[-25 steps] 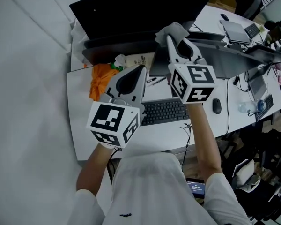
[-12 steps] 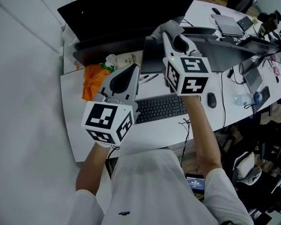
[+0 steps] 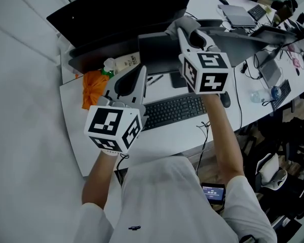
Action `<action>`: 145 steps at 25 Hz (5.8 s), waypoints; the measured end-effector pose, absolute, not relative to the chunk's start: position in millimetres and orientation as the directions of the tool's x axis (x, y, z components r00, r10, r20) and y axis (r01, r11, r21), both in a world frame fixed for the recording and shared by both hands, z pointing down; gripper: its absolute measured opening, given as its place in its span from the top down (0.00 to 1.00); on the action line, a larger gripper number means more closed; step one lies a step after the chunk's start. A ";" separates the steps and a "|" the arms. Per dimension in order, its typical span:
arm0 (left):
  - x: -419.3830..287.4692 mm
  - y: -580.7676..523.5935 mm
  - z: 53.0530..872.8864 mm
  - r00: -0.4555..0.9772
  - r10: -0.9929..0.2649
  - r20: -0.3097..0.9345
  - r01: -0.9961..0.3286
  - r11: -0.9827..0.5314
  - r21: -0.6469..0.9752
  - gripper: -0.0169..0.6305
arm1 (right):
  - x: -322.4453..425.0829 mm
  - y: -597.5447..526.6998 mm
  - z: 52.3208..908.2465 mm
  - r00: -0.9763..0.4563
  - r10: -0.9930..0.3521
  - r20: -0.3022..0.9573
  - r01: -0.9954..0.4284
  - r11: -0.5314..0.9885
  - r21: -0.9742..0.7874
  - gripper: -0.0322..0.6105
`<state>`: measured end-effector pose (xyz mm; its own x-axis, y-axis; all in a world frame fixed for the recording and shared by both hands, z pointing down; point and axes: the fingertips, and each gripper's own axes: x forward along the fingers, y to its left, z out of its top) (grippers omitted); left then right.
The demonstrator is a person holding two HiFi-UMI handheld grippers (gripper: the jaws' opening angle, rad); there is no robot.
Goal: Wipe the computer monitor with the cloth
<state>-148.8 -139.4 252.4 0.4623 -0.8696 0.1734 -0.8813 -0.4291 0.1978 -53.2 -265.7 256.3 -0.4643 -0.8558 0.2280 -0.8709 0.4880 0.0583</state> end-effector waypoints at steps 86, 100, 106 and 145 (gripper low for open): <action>50.6 -187.0 287.2 0.579 -0.752 0.314 -0.811 -0.570 0.128 0.95 | 340.3 -344.2 268.6 -0.116 -0.963 0.243 -0.982 0.148 0.117 0.90; 62.8 -190.8 295.0 0.590 -0.740 0.324 -0.802 -0.584 0.127 0.95 | 363.1 -349.0 293.1 -0.167 -0.951 0.262 -0.981 0.186 0.049 0.90; 73.0 -190.1 298.0 0.596 -0.731 0.330 -0.797 -0.588 0.137 0.95 | 362.2 -346.3 318.9 -0.227 -0.929 0.293 -0.970 0.244 0.022 0.91; 63.9 -167.5 393.6 0.558 -0.696 0.451 -0.828 -0.505 0.244 0.95 | 360.9 -335.6 557.8 -0.227 -0.837 0.498 -0.960 0.277 0.029 0.90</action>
<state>63.9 -167.5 393.6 0.5584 -0.6964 0.4508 -0.8276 -0.5053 0.2444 360.9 -335.6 557.8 -0.2267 -0.8372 0.4977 -0.9604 0.2772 0.0289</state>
